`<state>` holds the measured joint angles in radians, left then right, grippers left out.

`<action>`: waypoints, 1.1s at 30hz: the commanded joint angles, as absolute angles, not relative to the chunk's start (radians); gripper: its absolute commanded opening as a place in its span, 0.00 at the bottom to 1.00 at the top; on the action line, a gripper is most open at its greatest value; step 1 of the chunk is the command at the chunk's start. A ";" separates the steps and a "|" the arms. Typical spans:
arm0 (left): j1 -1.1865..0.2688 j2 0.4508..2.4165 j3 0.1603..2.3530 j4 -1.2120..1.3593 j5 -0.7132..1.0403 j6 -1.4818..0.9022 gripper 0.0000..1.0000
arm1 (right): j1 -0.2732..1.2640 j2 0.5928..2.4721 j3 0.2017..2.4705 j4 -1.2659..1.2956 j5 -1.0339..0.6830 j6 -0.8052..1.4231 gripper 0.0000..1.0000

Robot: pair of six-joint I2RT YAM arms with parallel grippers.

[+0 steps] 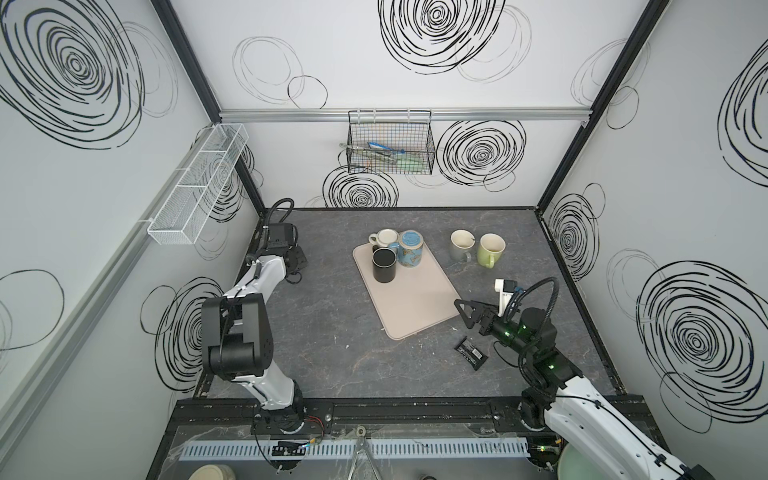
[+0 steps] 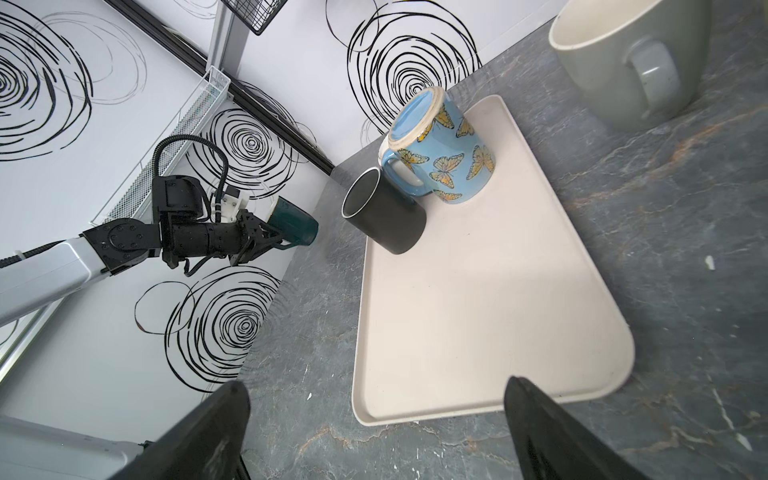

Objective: Turn the mug right side up
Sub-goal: 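Lower the dark green mug upright with the left gripper while the right arm withdraws, then open the left gripper and lift off while the right gripper moves to the tray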

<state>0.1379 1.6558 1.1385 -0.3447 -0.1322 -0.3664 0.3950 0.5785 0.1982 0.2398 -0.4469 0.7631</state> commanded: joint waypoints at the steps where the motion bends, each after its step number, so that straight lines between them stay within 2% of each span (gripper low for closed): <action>1: 0.144 1.647 1.187 -0.274 -0.121 -0.341 0.75 | 0.388 0.594 0.194 0.283 -0.464 0.762 1.00; 2: 0.144 1.647 1.187 -0.275 -0.109 -0.328 0.98 | 0.388 0.601 0.195 0.285 -0.466 0.762 1.00; 14: 0.115 1.549 1.148 -0.330 -0.122 -0.322 0.96 | 0.374 0.599 0.203 0.246 -0.483 0.749 1.00; 25: -0.014 1.258 0.987 -0.390 -0.133 -0.302 0.96 | 0.371 0.575 0.243 0.114 -0.418 0.672 1.00; 33: -0.141 1.050 0.867 -0.431 -0.093 -0.326 0.96 | 0.388 0.632 0.222 0.100 -0.452 0.690 1.00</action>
